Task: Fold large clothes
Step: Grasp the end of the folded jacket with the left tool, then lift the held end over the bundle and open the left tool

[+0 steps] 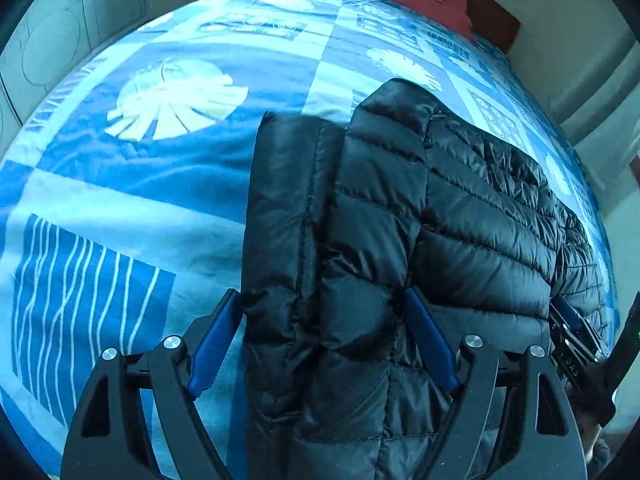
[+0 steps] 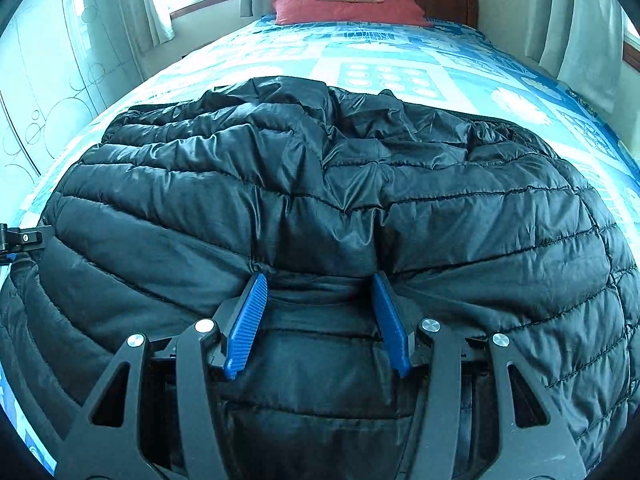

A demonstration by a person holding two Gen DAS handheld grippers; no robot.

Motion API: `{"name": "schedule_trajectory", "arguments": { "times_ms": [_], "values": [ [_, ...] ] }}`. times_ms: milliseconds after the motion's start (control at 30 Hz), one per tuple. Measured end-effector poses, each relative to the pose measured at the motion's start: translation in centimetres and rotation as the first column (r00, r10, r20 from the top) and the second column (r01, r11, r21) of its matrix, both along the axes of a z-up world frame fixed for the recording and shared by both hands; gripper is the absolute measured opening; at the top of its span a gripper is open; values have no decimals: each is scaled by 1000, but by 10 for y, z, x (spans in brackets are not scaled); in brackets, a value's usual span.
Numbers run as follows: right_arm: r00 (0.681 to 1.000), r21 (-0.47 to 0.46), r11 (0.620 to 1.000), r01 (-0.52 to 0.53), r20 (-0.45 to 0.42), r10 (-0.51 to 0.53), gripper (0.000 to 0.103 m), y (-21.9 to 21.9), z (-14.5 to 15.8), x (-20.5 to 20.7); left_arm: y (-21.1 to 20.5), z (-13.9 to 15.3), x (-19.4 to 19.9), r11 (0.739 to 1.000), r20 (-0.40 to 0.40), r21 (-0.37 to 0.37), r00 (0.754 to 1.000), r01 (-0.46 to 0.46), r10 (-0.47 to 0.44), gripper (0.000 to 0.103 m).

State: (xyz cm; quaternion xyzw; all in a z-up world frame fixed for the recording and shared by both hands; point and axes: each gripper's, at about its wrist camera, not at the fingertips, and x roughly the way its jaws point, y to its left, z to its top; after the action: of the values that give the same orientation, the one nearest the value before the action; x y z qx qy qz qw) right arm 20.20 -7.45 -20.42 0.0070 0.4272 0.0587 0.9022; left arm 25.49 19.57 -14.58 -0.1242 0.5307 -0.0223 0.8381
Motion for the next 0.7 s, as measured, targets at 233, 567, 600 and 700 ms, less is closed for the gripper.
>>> {"name": "schedule_trajectory", "arguments": {
  "times_ms": [233,567,600,700],
  "values": [
    [1000,1,1000,0,3,0,53,-1,0,0,-9,-15,2,999,15,-28,1000,23,-23,67],
    [1000,-21,1000,2,19,-2,53,3,1,-5,-27,20,-9,999,89,-7,996,32,-31,20],
    [1000,-26,1000,2,21,-2,53,4,0,-5,-27,28,-13,999,109,-19,994,27,-25,19],
    [1000,-31,1000,2,20,-1,54,5,0,-4,-35,51,-22,999,165,-21,986,36,-32,19]
  ]
}}
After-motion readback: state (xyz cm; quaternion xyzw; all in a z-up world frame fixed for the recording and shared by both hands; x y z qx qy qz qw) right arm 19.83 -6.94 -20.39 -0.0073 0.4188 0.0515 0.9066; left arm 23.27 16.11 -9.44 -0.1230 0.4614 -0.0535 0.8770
